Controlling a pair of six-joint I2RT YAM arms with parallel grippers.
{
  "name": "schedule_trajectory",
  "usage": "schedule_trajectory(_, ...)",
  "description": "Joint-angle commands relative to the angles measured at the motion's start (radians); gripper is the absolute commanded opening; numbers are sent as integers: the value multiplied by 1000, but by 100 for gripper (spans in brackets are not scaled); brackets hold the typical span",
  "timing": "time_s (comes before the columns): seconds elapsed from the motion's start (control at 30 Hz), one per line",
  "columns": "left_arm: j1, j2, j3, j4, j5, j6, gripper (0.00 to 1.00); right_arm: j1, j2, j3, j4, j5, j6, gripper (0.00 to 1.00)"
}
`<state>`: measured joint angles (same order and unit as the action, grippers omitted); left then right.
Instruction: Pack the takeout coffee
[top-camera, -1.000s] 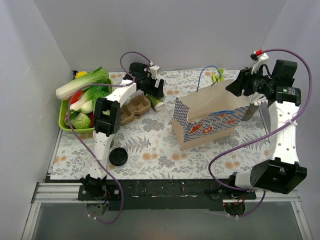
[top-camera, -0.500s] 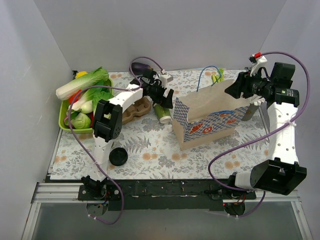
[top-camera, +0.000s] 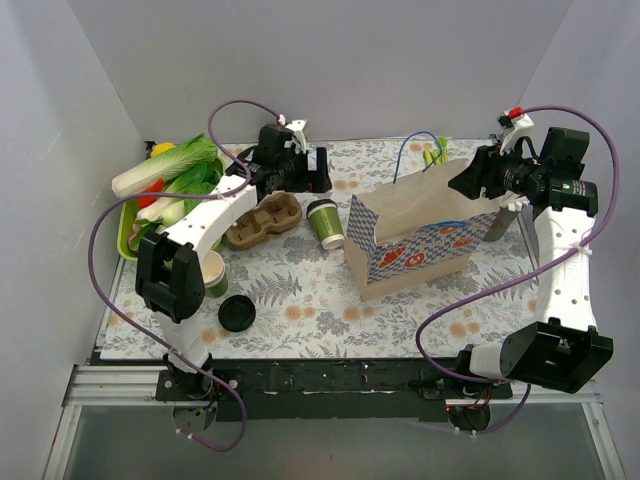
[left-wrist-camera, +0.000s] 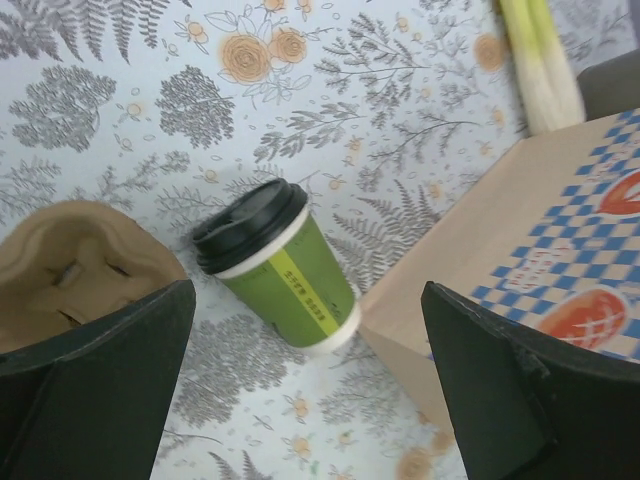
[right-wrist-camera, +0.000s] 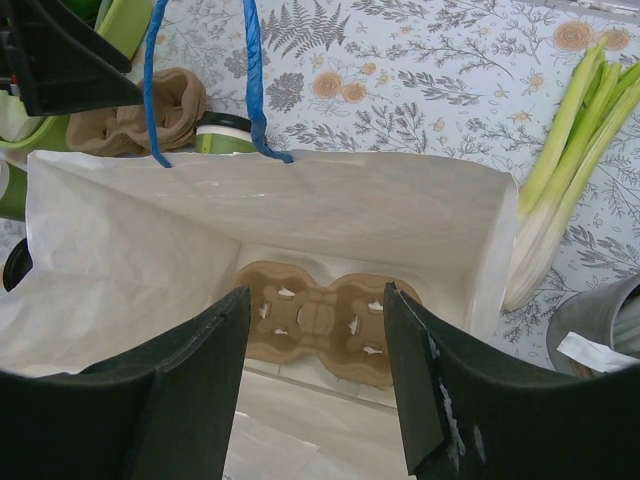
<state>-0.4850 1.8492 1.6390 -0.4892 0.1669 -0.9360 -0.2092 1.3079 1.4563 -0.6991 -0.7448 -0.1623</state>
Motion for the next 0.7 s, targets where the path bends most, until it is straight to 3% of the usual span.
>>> schedule_trajectory(0.0, -20, -56, -74, -45, 0, -207, 98, 2, -24, -14, 35, -27, 9, 64)
schedule_trajectory(0.17, -52, -30, -116, -51, 54, -305, 98, 1, -16, 9, 16, -27, 1, 64)
schedule_trajectory(0.37, -58, 7, -110, -83, -24, -388, 98, 1, -30, -10, 16, -31, 1, 64)
schedule_trajectory(0.67, -58, 120, -56, -100, -21, -460, 98, 1, -29, 10, -5, -18, -14, 65)
